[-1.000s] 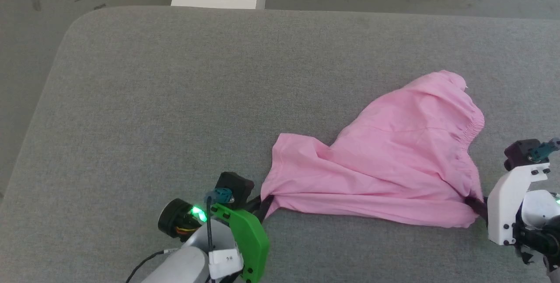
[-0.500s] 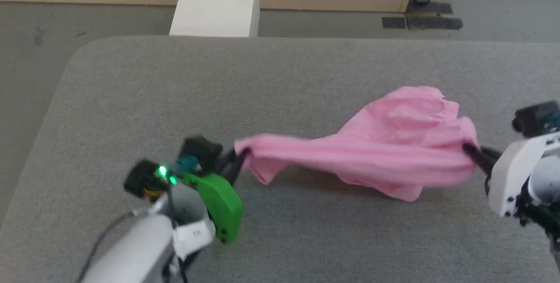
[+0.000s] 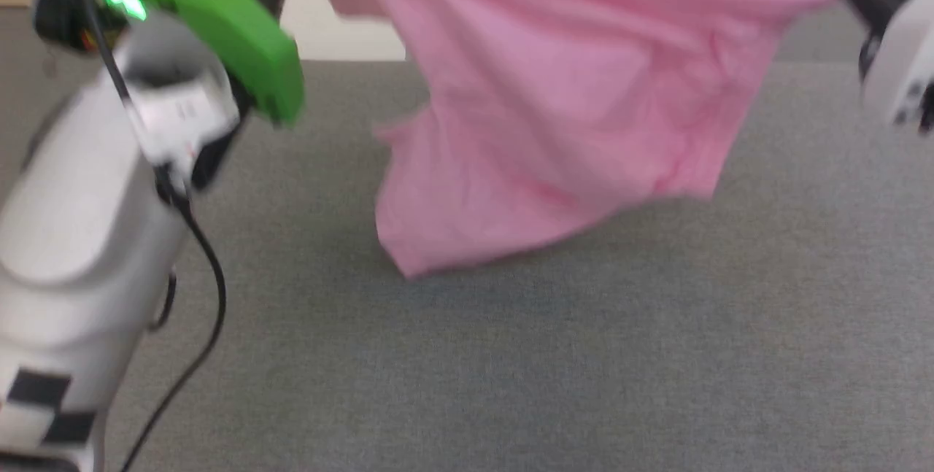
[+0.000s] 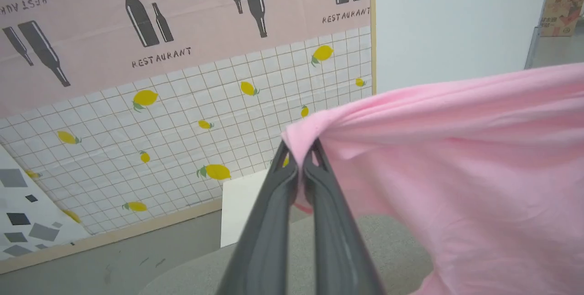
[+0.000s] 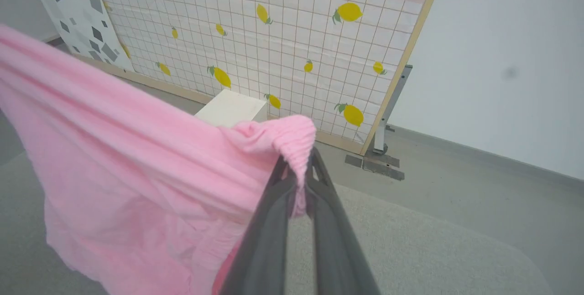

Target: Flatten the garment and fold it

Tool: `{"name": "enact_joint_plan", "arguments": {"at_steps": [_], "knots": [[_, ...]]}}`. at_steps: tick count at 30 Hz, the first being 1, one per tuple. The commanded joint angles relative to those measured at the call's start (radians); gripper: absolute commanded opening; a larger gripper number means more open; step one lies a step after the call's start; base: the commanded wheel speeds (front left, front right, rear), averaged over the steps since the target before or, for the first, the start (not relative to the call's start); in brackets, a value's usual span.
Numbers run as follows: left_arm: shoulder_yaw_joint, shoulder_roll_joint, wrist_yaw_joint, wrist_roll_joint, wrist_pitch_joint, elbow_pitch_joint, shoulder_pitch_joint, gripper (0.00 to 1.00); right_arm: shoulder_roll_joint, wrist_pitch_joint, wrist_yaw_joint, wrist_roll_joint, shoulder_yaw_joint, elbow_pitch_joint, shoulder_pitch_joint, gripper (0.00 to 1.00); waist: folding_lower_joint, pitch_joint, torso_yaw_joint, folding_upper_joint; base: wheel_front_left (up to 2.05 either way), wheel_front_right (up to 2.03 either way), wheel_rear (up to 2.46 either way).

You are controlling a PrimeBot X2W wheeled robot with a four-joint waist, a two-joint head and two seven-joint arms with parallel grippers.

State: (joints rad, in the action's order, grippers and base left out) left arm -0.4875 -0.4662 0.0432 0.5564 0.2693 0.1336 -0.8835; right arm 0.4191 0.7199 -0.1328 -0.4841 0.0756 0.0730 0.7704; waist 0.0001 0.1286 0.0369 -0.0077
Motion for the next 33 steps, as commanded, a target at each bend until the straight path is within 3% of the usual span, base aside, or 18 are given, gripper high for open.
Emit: {"name": "enact_joint_plan", "arguments": {"at_steps": [1,10,16,25,33], "knots": [[0.015,0.004,-0.004,0.008,-0.010,0.042,-0.054,0.00,0.001,-0.011,0.002,0.019,-0.002,0.030,0.053,0.00,-0.0001,0.075,-0.003,0.0077,0.00,0.00,0.00],[0.083,0.082,-0.024,-0.002,-0.165,0.378,-0.385,0.00,-0.102,-0.200,0.002,0.126,0.010,0.251,0.402,0.00,-0.0001,0.281,-0.039,0.0077,0.00,0.00,0.00],[0.116,0.126,-0.031,0.012,-0.271,0.564,-0.505,0.00,-0.184,-0.361,0.002,0.185,0.006,0.413,0.530,0.00,-0.0001,0.350,-0.067,0.0077,0.00,0.00,0.00],[0.136,0.193,-0.064,0.060,-0.378,0.811,-0.474,0.00,-0.254,-0.512,0.002,0.172,0.087,0.641,0.522,0.00,-0.0001,0.384,-0.080,0.0077,0.00,0.00,0.00],[0.132,0.262,-0.127,0.097,-0.489,0.948,-0.300,0.00,-0.226,-0.656,0.002,0.089,0.199,0.719,0.336,0.00,-0.0001,0.299,-0.047,0.0077,0.00,0.00,0.00]]}}
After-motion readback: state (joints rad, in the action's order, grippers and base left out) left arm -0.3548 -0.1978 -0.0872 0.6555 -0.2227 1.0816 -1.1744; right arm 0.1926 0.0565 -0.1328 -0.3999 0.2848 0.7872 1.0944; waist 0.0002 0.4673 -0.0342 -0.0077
